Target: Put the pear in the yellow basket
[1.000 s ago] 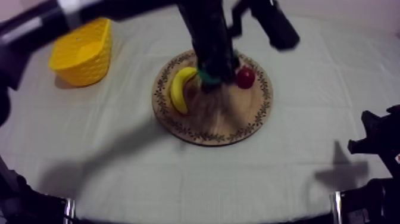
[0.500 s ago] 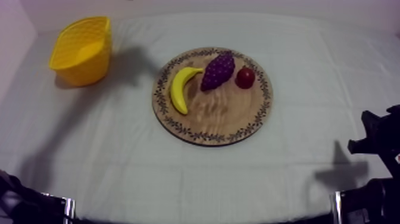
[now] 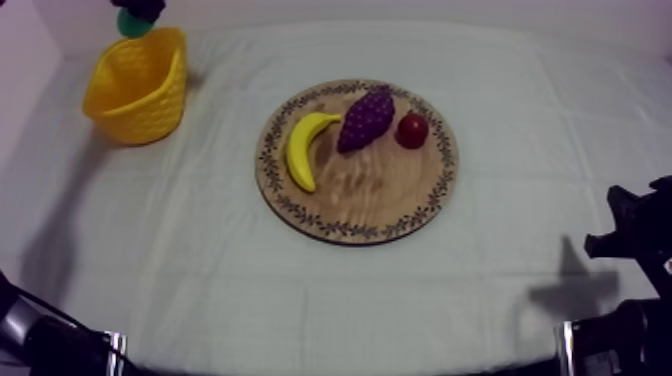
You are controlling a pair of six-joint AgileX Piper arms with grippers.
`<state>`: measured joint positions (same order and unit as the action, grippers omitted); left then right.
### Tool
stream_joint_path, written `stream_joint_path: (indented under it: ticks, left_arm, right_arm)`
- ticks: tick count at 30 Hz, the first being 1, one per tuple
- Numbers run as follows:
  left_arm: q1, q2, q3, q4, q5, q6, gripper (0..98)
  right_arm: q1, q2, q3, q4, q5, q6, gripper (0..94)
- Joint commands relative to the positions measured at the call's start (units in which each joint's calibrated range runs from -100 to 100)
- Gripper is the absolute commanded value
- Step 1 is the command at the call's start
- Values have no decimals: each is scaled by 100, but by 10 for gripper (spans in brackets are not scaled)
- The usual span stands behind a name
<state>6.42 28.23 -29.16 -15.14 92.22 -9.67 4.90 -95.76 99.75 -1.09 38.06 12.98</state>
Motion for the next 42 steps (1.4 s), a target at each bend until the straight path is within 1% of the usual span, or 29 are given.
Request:
stream_joint_path:
  ticks: [1, 9, 18, 25, 31, 33, 38, 42]
  left_arm:
    - [-126, 101, 98, 26, -68, 22, 598]
    - [-387, 657, 403, 192, -477, 93, 594]
    - [-570, 1281, 351, 410, -849, 68, 617]
    - [-559, 1304, 392, 457, -1057, 61, 622]
    - [-528, 746, 870, 465, -1313, 100, 604]
    - [-527, 392, 1168, 466, -1460, 171, 565]
    - [-541, -769, 2030, 474, -1777, 448, 400]
    - [-543, -1922, 2837, 482, -2030, 670, 297]
  right_arm:
    - [0, 1, 3, -1, 1, -2, 3]
    - [0, 1, 3, -1, 1, -2, 3]
    - [0, 1, 3, -1, 1, -2, 3]
    - [0, 1, 3, -1, 1, -2, 3]
    - [0, 1, 3, -1, 1, -2, 3]
    - [0, 1, 3, -1, 1, -2, 3]
    - [0, 1, 3, -1, 1, -2, 3]
    - [0, 1, 3, -1, 1, -2, 3]
